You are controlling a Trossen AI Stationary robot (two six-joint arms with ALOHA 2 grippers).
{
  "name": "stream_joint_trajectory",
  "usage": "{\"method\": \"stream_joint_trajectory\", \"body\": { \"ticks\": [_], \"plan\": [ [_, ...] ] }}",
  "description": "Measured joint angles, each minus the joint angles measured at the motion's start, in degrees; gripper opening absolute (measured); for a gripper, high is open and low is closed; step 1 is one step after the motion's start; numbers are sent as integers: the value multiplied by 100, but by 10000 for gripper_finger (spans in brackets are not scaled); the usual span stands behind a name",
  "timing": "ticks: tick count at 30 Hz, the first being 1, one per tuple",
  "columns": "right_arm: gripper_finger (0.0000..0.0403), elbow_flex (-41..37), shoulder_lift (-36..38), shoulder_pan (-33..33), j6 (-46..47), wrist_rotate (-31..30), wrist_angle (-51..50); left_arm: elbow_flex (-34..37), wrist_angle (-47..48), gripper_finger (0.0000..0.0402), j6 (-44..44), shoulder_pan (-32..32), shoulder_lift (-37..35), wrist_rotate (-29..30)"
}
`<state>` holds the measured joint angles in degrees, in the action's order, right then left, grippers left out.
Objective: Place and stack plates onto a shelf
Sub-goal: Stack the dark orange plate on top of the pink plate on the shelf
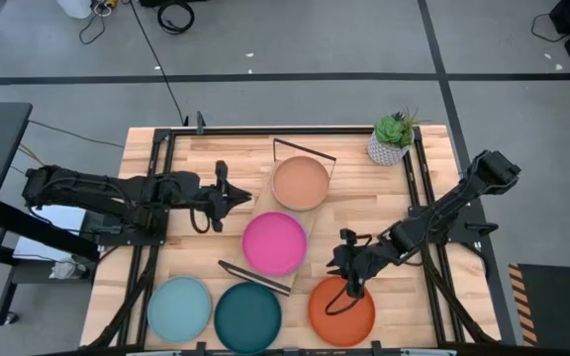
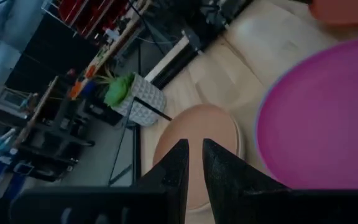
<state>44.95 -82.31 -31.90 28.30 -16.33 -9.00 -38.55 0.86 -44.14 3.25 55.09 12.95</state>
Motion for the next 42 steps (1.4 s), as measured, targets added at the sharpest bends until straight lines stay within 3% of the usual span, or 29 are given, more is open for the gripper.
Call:
{"method": "stream_joint_trajectory", "body": {
  "ticks": [7, 12, 19, 28, 32, 37, 42],
  "plan": [
    [93, 272, -190, -17, 365, 141, -367, 2, -213, 53, 554, 24, 2, -426],
    [93, 284, -151, -58, 648, 228, -475, 5, -337, 53, 2430, 24, 4, -844],
    [93, 297, -519, -72, 1055, 462, -728, 9, -135, 53, 3913, 85, 4, -1250],
    [105, 658, -773, -68, 919, 475, -1555, -347, -414, 53, 4002, 686, -46, -1617],
    [140, 638, -901, -16, 927, 641, -1718, -349, -338, 53, 3770, 845, -43, -1338],
    [188, 643, -1027, 100, 955, 957, -1724, -347, -17, 53, 3591, 1032, -39, -498],
    [196, 636, -1170, 127, 964, 1049, -1845, -347, 160, 53, 3589, 1088, -47, 8]
  ]
}}
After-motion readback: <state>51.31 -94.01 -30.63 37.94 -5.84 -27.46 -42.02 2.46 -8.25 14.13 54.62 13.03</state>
